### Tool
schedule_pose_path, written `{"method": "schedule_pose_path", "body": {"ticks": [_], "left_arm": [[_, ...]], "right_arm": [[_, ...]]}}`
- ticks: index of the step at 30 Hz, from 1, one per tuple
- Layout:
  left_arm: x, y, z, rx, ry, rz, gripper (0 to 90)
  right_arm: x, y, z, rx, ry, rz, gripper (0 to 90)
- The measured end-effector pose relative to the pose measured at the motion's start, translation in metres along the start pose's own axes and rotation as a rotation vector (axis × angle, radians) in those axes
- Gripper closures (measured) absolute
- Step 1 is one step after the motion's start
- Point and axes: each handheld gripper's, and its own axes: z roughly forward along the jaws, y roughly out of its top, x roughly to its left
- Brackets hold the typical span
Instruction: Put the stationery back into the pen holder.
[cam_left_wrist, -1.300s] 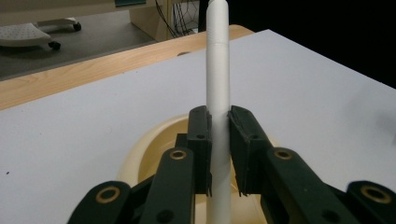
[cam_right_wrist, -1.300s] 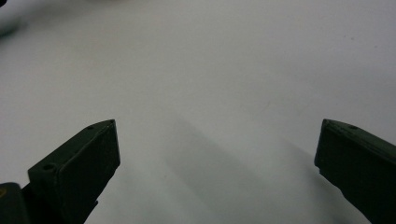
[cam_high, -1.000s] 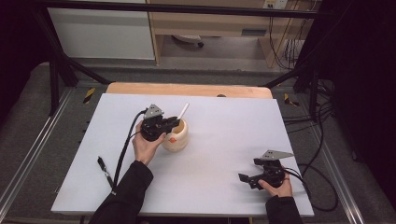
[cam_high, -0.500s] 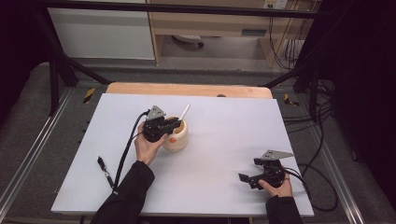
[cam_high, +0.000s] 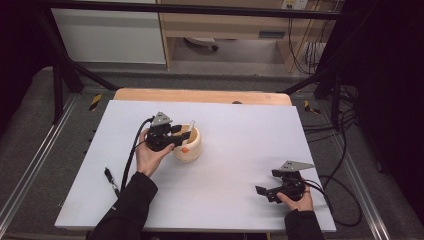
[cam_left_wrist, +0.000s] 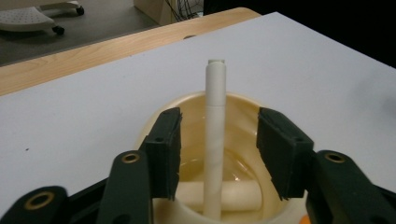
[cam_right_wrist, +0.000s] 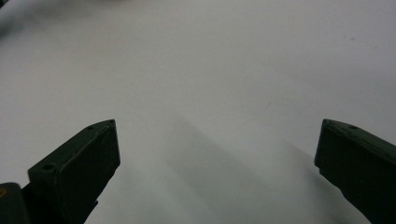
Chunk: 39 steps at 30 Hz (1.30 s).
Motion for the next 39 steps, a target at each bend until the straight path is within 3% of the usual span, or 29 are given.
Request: {"method": "schedule_pose_path", "body": {"ticks": [18, 25, 31, 39], "left_arm": [[0.016, -0.005, -0.056, 0.130, 0.016, 0.020, 18.9], [0.024, -0.020, -0.081, 0.166, 0.057, 0.033, 12.5], [0.032, -0.039, -0.096, 0.177, 0.081, 0.012, 6.8], [0.039, -0.064, -0.112, 0.197, 0.107, 0.009, 5.4]], "right_arm": [[0.000, 0.000, 0.000, 0.003, 0.001, -0.002, 0.8], [0.000, 0.000, 0.000, 0.001, 0.001, -0.002, 0.8], [0.000, 0.000, 0.001, 0.003, 0.002, 0.000, 0.8], [0.000, 0.000, 0.001, 0.002, 0.005, 0.002, 0.7]]}}
